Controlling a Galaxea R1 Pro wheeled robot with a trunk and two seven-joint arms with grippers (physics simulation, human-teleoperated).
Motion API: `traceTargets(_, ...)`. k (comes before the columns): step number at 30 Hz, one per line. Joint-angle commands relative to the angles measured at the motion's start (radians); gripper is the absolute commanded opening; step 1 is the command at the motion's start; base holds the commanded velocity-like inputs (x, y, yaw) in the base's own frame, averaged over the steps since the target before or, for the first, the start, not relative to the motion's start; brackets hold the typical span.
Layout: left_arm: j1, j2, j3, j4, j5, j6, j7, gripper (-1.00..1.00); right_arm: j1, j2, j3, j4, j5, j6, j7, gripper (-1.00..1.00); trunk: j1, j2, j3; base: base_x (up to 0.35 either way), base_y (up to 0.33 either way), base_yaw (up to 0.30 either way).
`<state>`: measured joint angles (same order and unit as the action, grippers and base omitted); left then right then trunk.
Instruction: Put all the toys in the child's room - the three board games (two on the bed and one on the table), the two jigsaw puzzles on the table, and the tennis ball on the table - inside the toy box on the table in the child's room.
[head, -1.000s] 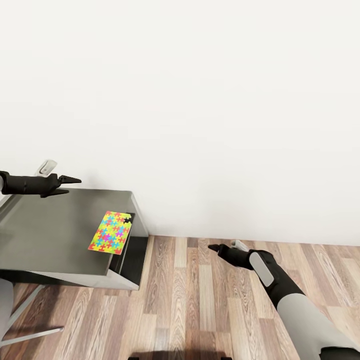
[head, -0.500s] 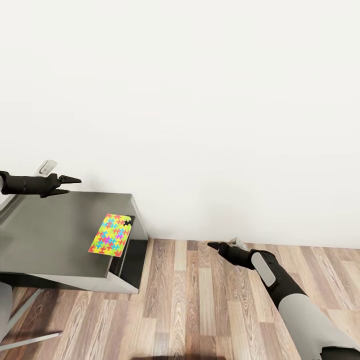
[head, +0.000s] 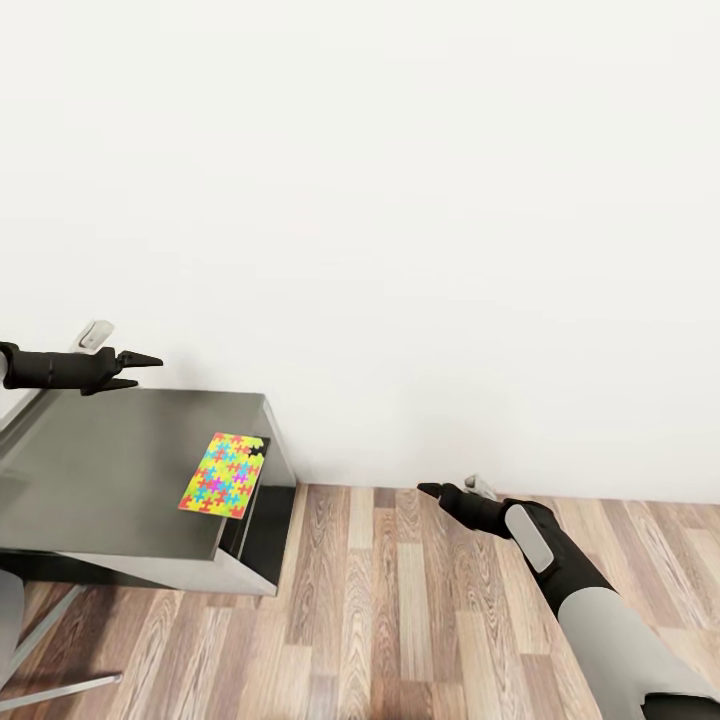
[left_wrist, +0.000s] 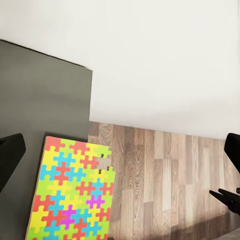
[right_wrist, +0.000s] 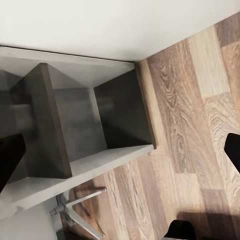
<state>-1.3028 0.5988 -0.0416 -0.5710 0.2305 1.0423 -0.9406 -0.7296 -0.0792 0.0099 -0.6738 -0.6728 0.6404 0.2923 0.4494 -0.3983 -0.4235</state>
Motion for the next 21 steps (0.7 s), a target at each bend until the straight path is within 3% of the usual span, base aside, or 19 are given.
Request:
traceTargets(1,-0.001,0.001,-0.004,0.0,0.006,0.005,0.0,1.0,-0.001,-0.001,0.001,-0.001,-0.002,0.004,0.001,1.0,0.001,-0.002,0.0,0.0,0.0,0.0)
traceTargets(21,0.0,0.001,-0.004,0.0,0.006,0.005,0.0,1.0,-0.001,0.001,0.001,-0.001,-0.001,0.002,0.001,1.0,0.001,-0.002,0.033,0.0,0.0,0.0)
